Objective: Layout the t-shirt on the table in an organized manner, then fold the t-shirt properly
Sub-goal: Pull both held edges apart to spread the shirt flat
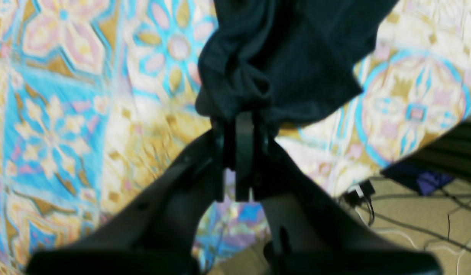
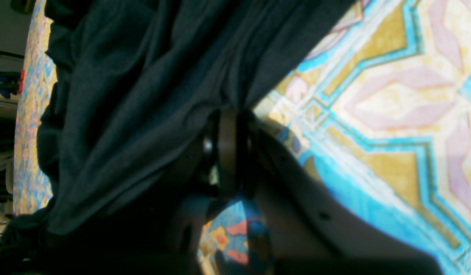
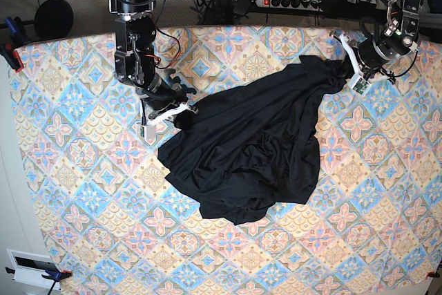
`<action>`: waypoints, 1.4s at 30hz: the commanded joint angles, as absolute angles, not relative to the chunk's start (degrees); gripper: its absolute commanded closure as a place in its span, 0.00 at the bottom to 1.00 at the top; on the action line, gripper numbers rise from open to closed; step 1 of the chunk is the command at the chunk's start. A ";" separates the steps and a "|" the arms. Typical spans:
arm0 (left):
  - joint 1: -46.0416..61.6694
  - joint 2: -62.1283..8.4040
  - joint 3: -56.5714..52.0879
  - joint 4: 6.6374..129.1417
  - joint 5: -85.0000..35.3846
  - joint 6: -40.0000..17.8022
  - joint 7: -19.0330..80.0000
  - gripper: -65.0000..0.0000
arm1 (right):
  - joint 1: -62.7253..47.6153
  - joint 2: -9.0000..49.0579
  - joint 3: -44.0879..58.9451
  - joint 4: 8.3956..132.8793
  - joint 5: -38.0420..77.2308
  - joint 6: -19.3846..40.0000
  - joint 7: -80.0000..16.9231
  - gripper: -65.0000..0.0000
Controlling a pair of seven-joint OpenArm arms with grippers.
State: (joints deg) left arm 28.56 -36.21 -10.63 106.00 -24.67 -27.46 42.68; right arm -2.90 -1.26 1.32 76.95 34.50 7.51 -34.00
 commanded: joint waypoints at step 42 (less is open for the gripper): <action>27.12 -31.43 -24.04 107.82 -39.43 -27.65 41.98 0.46 | -12.09 5.93 6.90 107.30 31.16 -0.57 -50.95 1.00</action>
